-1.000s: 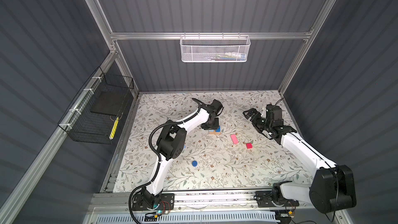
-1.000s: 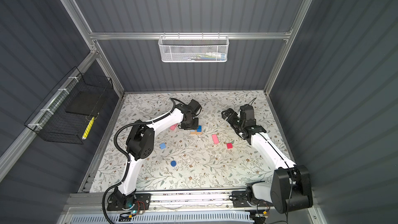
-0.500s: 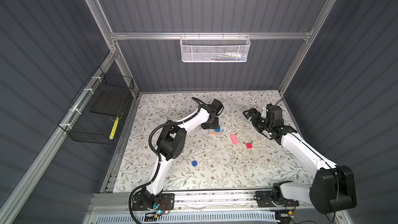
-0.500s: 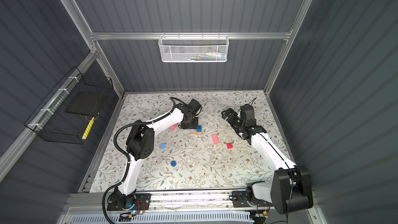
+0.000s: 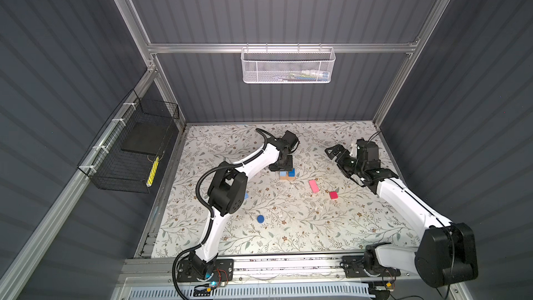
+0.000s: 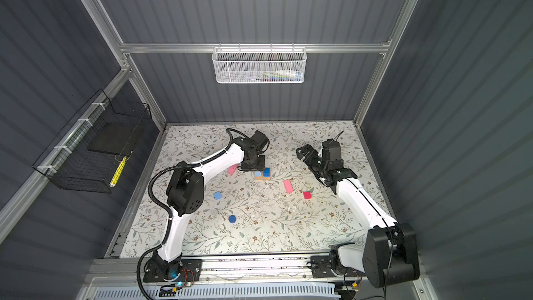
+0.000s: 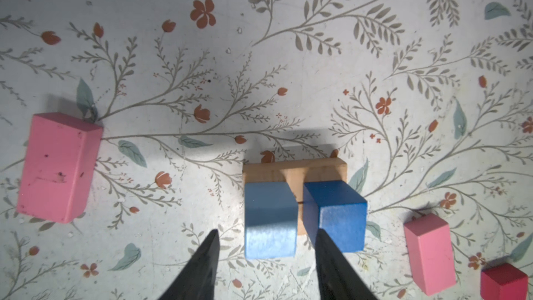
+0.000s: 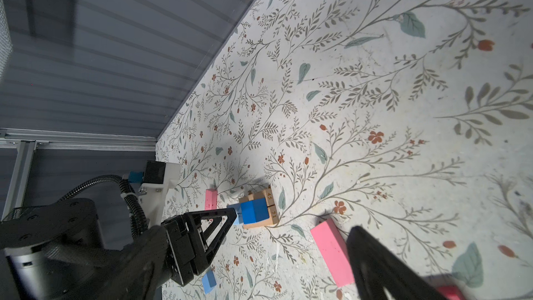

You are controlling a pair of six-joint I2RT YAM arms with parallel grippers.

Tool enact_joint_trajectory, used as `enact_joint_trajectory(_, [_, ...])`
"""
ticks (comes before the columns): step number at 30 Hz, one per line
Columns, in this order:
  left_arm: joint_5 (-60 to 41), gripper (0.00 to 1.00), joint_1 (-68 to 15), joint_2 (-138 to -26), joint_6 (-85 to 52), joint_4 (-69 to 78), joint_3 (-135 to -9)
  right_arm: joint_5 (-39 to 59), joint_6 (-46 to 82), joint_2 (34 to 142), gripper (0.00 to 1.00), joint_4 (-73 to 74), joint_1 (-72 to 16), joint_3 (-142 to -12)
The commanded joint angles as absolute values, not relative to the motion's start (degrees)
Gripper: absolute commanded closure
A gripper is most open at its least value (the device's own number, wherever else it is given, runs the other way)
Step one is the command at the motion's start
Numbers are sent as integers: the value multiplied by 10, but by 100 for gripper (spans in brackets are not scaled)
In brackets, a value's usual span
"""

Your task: Build the wood block tower

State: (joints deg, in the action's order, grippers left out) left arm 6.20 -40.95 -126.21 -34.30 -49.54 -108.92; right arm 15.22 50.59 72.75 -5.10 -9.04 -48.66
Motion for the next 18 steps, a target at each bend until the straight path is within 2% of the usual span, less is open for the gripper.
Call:
enact_joint_trajectory(1, [64, 45, -414, -1233, -338, -507, -1100, 163, 512, 736, 1, -34, -87, -498])
enact_joint_trajectory(15, [104, 43, -413, -1186, -294, -514, -1096, 175, 540, 793, 1, -20, -89, -506])
enact_joint_trajectory(17, [111, 40, -412, -1177, -285, -515, -1094, 186, 528, 809, 1, -27, -92, -520])
enact_joint_trajectory(18, [114, 31, -411, -1170, -280, -514, -1090, 186, 522, 817, 1, -32, -94, -527])
